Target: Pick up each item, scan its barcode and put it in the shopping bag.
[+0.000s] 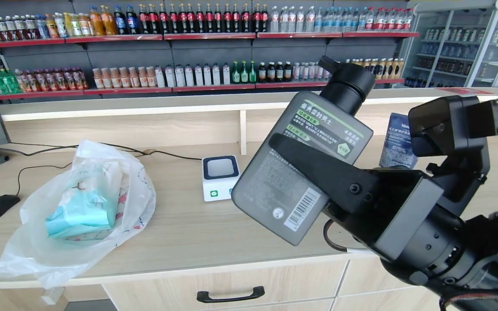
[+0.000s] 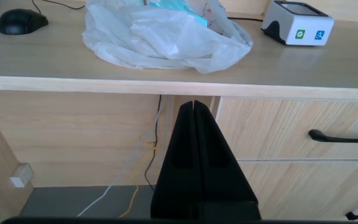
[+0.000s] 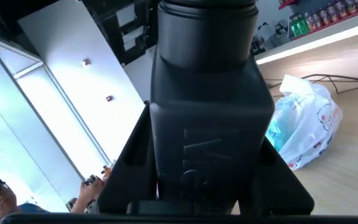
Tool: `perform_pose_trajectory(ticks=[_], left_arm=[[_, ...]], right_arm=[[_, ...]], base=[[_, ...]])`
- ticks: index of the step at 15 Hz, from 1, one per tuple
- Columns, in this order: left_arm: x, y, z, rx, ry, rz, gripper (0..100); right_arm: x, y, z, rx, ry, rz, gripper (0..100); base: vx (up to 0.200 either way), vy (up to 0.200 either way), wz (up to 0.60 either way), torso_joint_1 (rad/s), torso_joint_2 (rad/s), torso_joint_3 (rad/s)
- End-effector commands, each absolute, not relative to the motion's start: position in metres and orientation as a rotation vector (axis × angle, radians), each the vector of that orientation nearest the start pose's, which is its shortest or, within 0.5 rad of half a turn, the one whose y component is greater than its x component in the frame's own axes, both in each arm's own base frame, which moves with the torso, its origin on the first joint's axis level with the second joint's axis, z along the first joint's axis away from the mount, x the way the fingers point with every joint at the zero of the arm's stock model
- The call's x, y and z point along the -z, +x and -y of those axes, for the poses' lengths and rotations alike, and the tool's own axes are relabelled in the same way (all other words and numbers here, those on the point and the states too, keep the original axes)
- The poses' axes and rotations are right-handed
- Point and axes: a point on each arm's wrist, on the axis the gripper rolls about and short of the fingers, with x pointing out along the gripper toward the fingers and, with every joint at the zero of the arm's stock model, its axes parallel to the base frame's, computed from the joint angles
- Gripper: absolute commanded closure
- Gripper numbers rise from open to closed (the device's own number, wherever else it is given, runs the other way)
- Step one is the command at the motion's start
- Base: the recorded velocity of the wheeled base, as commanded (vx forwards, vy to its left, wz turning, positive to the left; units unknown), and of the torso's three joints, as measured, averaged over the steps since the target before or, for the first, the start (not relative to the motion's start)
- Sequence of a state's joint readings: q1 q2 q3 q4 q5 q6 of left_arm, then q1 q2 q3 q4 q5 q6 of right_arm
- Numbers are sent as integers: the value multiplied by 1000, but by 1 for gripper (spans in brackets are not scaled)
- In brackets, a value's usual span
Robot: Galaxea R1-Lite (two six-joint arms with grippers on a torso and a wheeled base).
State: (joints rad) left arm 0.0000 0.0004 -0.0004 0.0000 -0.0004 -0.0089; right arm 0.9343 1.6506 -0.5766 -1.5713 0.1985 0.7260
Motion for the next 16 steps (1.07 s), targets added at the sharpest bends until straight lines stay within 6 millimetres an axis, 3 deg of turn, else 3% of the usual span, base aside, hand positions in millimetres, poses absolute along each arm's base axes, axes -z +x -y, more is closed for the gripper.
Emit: perform_pose_trajectory(ticks=[1,8,16], left_arm=[[-75,-23,0,0,-9,0,100],[-75,-23,0,0,-9,0,100],[-75,-23,0,0,-9,0,100]], right_arm=[[-234,154,-222,-1270,855,57,100],[-238,147,-212,-1283,909,33,100],[-247,130,-188,-1295,921,67,100]], base=[[0,0,0,0,0,0],[0,0,0,0,0,0],[0,0,0,0,0,0]])
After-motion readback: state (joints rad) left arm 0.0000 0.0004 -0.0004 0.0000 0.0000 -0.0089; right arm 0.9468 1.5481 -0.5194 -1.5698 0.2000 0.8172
